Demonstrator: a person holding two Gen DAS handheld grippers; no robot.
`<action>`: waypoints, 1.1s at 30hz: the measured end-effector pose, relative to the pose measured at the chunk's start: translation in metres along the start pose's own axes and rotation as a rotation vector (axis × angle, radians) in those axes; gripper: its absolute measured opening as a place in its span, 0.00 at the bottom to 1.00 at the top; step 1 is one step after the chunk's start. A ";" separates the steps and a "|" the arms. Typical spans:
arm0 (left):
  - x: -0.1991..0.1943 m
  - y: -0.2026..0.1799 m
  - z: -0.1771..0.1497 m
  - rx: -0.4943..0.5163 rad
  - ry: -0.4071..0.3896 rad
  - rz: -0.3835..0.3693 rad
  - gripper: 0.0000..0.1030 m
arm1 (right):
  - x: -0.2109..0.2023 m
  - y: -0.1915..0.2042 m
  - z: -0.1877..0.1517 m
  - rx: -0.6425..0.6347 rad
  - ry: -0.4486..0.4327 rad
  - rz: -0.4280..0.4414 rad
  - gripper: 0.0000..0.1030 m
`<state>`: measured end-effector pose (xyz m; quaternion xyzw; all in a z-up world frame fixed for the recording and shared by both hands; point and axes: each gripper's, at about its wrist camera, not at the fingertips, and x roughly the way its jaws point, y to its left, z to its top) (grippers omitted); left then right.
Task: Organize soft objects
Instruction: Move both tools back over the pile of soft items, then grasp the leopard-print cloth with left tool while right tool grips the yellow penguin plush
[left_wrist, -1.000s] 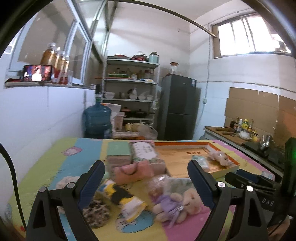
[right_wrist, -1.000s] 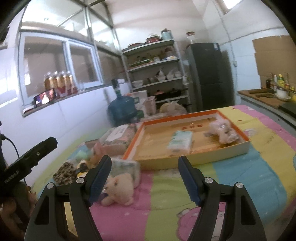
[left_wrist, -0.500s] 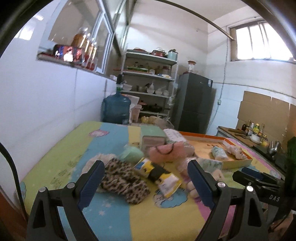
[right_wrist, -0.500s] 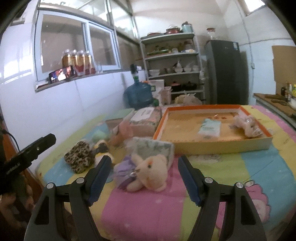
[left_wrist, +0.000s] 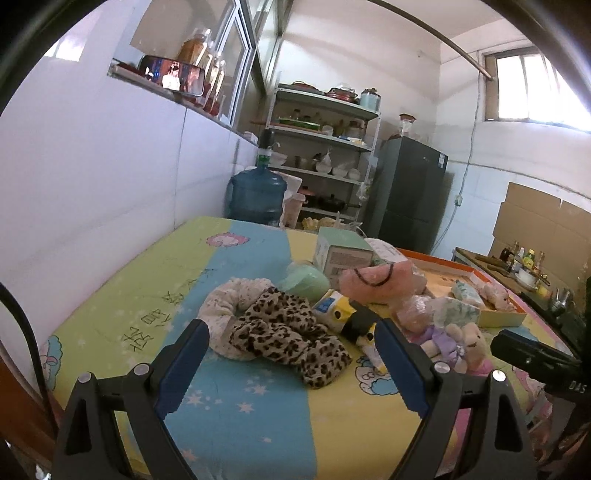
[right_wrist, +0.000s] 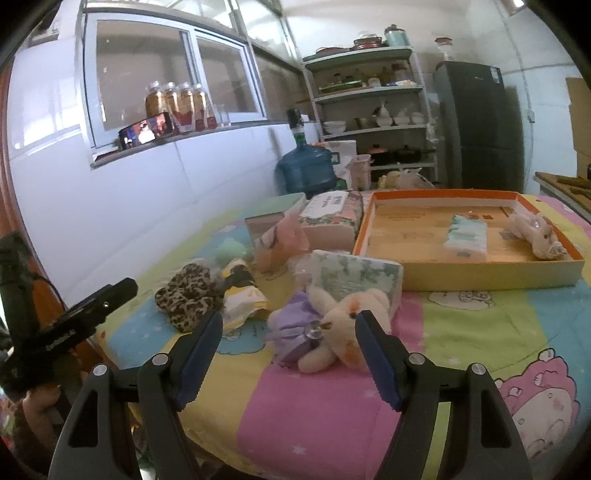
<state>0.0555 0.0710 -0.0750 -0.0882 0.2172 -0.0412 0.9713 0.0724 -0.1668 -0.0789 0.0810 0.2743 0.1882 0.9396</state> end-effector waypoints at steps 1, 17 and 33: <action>0.002 0.001 0.000 -0.001 0.004 0.000 0.89 | 0.001 0.001 0.000 0.000 0.002 0.009 0.74; 0.053 0.005 -0.003 0.002 0.117 -0.032 0.68 | 0.018 0.028 0.008 -0.044 0.017 0.081 0.74; 0.087 0.019 -0.009 -0.025 0.208 -0.088 0.14 | 0.089 0.043 0.042 -0.084 0.169 0.223 0.74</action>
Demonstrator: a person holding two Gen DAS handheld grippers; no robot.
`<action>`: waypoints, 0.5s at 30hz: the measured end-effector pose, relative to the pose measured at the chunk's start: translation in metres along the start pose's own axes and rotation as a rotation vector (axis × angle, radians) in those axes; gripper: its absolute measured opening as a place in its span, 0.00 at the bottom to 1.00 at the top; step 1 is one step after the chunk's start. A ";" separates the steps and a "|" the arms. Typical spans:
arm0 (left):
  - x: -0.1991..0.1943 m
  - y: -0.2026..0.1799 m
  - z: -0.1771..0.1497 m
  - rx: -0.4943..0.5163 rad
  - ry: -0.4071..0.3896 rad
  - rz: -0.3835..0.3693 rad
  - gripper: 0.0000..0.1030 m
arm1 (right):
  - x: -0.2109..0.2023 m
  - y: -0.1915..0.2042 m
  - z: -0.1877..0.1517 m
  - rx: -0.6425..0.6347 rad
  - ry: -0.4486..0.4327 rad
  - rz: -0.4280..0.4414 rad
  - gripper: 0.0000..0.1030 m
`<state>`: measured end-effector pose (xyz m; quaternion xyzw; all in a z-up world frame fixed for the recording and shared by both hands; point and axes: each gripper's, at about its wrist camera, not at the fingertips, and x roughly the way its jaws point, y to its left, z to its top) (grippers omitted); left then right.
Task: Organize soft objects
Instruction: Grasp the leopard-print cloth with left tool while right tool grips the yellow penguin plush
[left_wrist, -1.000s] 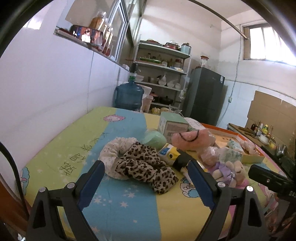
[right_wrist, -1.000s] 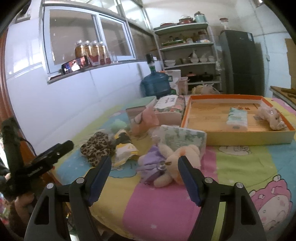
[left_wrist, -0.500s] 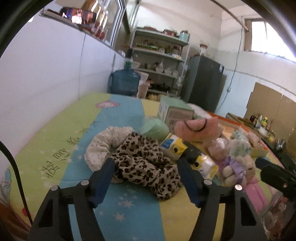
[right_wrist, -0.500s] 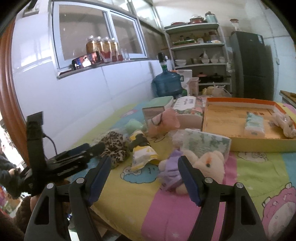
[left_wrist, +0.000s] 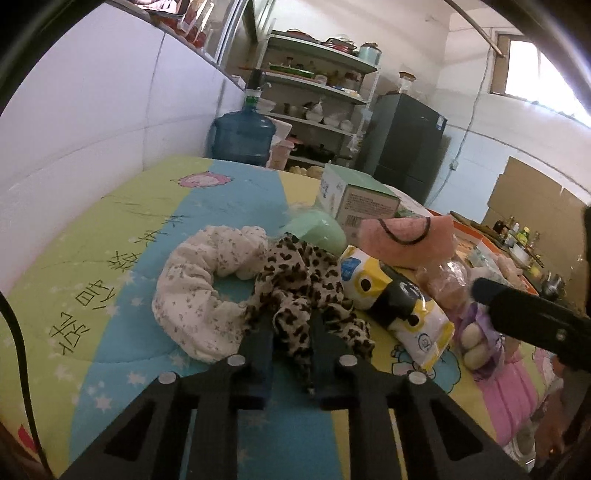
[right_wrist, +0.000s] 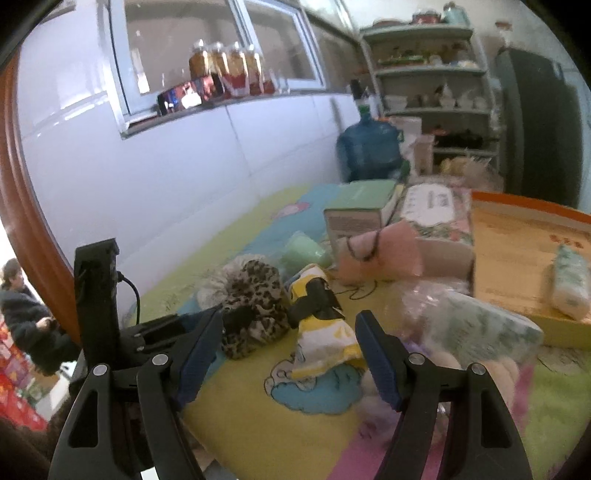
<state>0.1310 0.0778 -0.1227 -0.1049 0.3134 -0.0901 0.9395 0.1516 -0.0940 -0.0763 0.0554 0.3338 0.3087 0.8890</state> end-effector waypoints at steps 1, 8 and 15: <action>-0.001 0.000 0.000 -0.002 -0.005 -0.005 0.14 | 0.005 -0.001 0.002 -0.002 0.018 0.007 0.74; -0.034 0.000 0.008 0.013 -0.104 0.014 0.12 | 0.035 0.002 0.012 -0.068 0.126 -0.003 0.74; -0.060 0.003 0.014 0.006 -0.176 0.030 0.12 | 0.066 0.004 0.012 -0.143 0.207 -0.156 0.63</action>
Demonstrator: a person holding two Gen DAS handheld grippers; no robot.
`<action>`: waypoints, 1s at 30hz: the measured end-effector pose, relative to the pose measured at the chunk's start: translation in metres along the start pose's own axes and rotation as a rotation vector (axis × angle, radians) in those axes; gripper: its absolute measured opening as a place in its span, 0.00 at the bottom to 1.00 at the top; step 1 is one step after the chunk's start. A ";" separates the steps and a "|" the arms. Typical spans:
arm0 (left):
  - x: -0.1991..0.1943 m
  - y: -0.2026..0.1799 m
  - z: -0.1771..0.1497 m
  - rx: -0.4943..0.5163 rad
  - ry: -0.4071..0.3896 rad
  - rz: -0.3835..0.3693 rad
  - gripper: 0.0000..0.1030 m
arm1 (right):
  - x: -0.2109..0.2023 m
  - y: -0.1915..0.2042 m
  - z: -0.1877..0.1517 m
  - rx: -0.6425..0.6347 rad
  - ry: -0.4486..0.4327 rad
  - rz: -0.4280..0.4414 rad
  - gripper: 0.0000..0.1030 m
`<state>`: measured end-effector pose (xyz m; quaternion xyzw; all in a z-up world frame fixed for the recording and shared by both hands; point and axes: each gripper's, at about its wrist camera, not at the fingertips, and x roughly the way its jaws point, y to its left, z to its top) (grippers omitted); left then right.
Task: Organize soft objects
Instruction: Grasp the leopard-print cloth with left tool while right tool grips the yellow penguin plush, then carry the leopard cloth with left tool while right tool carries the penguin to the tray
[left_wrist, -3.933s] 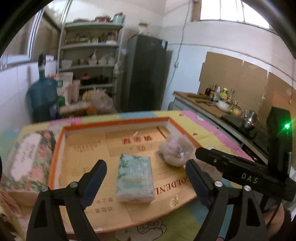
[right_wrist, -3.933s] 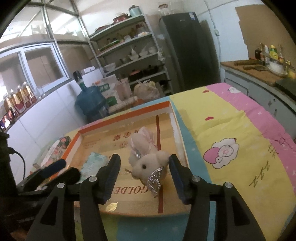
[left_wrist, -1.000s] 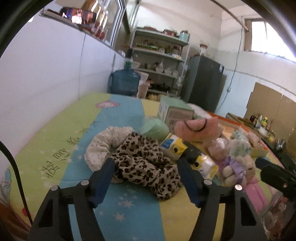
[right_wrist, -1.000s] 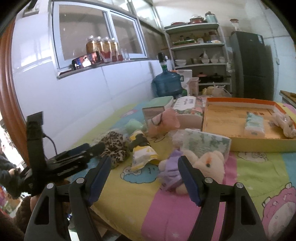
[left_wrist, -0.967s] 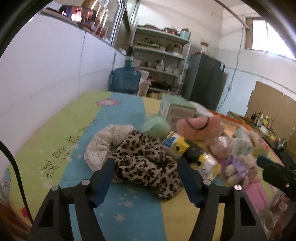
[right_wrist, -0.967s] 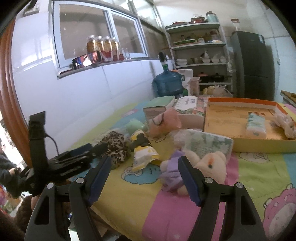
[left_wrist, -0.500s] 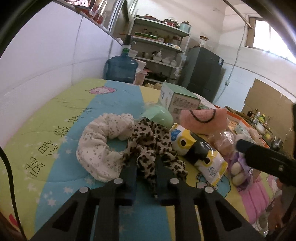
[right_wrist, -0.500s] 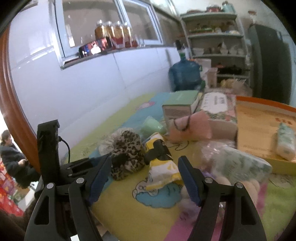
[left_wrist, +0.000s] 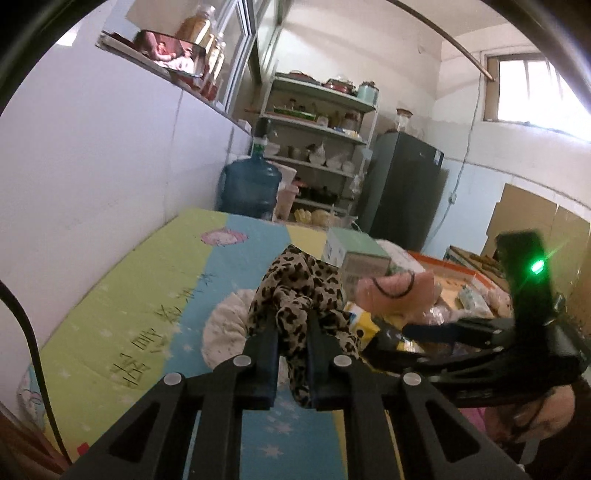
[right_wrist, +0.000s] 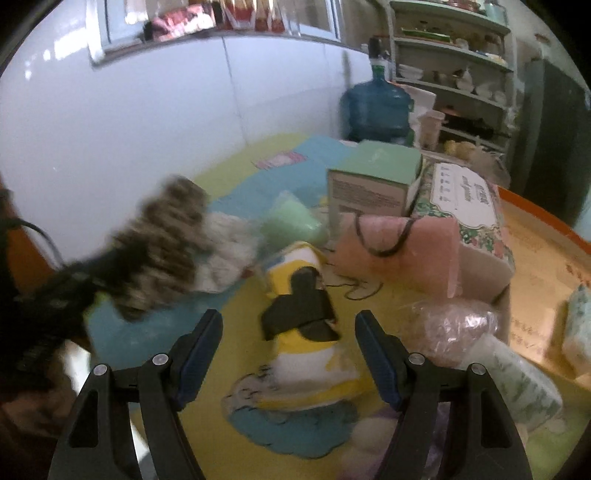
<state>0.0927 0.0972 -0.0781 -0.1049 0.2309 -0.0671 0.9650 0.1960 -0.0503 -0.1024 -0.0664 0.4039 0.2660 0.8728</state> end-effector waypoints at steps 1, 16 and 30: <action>-0.001 0.000 0.001 -0.002 -0.004 0.001 0.12 | 0.004 0.000 0.000 -0.004 0.012 -0.007 0.53; -0.008 0.007 0.000 -0.023 -0.013 0.001 0.12 | 0.007 0.003 -0.001 0.015 0.006 -0.004 0.42; -0.021 0.002 0.001 -0.039 -0.033 0.000 0.12 | -0.028 0.014 -0.002 0.025 -0.067 0.038 0.40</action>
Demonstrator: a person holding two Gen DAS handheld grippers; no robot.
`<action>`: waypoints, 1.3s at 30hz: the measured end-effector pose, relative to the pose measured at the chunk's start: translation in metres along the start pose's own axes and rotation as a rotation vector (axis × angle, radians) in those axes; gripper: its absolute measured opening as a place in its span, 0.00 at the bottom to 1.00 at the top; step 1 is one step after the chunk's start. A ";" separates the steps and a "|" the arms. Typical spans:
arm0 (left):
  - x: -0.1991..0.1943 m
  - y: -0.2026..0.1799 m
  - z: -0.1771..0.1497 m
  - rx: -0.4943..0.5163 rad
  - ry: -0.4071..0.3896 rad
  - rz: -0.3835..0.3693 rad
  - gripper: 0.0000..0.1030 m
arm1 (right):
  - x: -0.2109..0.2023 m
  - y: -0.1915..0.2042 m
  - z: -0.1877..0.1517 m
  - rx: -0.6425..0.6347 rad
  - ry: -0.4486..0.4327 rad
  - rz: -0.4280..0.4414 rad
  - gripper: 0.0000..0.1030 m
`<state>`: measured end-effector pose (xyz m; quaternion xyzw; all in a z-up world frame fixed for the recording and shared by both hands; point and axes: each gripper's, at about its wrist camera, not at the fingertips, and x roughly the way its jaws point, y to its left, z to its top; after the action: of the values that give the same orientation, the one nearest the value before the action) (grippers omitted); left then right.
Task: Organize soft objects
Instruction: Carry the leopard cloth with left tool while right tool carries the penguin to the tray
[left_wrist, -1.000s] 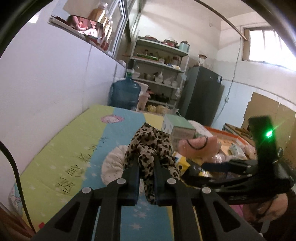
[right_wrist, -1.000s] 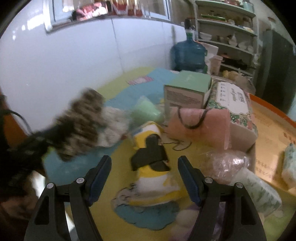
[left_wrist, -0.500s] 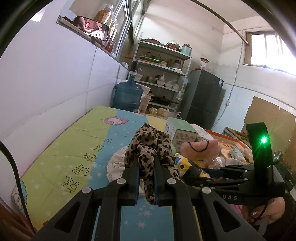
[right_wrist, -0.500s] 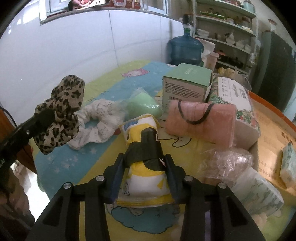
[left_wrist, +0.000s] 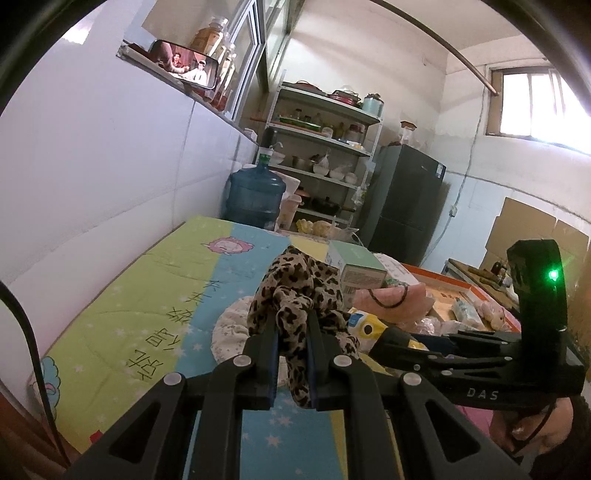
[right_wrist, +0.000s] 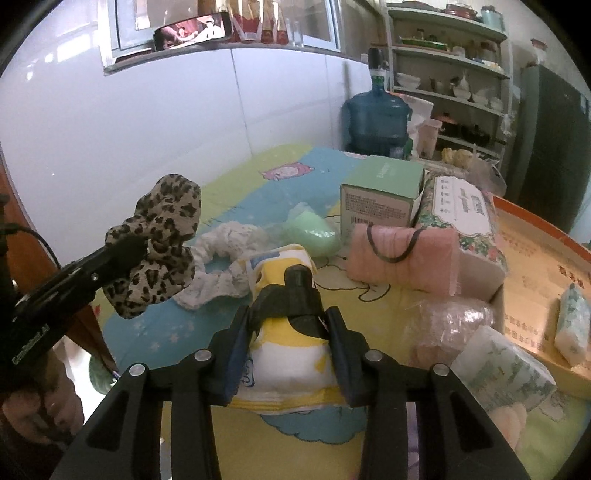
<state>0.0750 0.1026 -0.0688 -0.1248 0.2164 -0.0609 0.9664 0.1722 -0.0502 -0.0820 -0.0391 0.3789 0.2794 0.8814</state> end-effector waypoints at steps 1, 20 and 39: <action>-0.001 0.000 0.000 0.000 -0.002 0.000 0.12 | -0.002 0.000 0.000 0.005 -0.004 0.004 0.40; 0.003 -0.029 0.012 0.054 -0.001 0.000 0.12 | -0.060 -0.017 -0.008 0.087 -0.153 0.021 0.40; 0.023 -0.113 0.031 0.197 0.000 -0.099 0.12 | -0.140 -0.067 -0.030 0.192 -0.332 -0.068 0.40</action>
<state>0.1023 -0.0033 -0.0210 -0.0399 0.2028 -0.1297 0.9698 0.1095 -0.1802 -0.0164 0.0789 0.2518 0.2146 0.9404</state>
